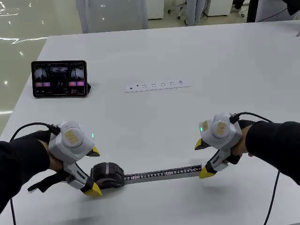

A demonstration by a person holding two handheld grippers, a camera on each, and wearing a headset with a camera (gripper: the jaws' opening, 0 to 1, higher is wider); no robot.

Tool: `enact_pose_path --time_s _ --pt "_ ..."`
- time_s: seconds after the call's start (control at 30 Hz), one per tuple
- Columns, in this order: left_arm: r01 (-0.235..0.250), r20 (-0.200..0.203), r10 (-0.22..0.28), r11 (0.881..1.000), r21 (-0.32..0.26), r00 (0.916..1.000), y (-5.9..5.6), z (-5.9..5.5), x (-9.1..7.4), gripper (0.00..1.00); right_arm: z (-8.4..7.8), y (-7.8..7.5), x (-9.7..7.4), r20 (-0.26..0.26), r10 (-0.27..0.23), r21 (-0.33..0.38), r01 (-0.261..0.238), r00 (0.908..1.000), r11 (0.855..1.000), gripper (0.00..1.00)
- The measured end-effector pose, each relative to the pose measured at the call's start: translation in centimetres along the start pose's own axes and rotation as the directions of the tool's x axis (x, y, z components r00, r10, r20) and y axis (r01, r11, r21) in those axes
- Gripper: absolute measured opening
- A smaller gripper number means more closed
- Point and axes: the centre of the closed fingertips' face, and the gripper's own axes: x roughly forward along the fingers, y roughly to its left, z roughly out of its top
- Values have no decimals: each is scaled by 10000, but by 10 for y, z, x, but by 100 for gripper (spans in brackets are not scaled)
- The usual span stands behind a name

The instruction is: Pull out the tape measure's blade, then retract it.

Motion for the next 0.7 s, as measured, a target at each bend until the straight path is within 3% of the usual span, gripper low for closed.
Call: enact_pose_path --time_s 0.47,0.6,0.7 --pt "55 76 -55 10000 -12 10000 -6 -3 -3 90 -7 10 -1 -170 206 500 -197 9996 9986 76" --pt "-360 67 360 9993 -25 9993 1 -7 -5 99 -7 10 -1 -26 234 765 -231 9997 9968 87" --pt "-336 322 338 9994 -61 9989 1 -5 -5 99 -10 8 -1 -103 42 924 -32 9999 9957 99"
